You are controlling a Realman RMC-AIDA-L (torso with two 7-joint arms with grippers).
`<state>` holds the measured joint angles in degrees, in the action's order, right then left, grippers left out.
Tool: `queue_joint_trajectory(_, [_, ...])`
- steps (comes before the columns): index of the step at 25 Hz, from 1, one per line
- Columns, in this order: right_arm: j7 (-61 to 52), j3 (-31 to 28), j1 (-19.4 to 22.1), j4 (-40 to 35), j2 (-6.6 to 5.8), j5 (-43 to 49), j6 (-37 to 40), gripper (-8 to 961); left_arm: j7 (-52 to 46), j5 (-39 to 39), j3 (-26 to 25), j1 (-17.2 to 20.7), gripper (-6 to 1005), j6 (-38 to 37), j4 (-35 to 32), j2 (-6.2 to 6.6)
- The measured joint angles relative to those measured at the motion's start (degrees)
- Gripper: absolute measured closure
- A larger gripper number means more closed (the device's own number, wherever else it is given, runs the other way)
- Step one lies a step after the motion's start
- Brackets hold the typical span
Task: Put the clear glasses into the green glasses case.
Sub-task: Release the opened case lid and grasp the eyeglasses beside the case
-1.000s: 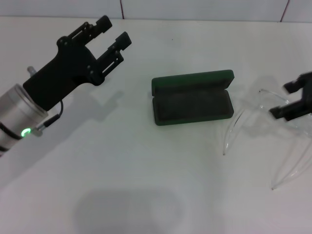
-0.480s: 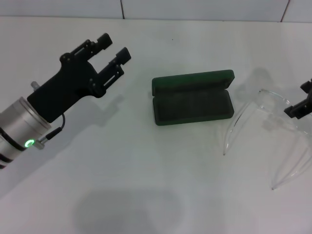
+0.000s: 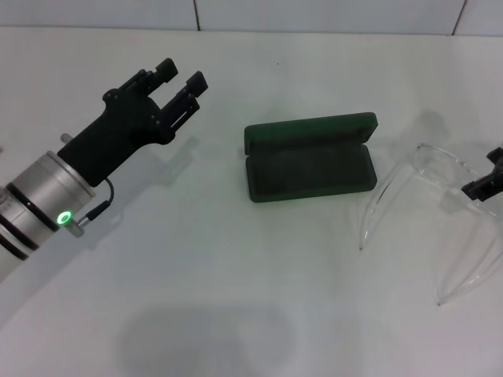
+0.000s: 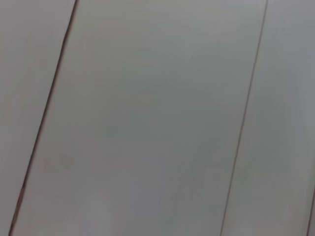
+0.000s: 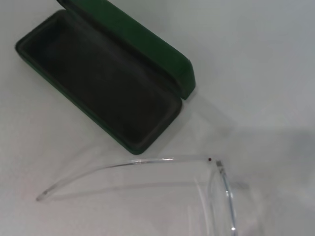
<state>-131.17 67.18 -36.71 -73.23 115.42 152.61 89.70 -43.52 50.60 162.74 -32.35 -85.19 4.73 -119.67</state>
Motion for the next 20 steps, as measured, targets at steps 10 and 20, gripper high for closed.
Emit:
queue_joint_trajectory(10, [-0.1,1.9,-2.0,7.6,0.1,0.7,-5.4,304,-0.3,-0.2,0.0,0.3,419,0.1,-0.2,0.05])
queue_joint_trajectory(20, [-0.1,3.5,-2.7,9.4,0.24,0.6,-7.5,320,-2.4,0.0,-0.2,0.4,418,0.1,0.1,0.07])
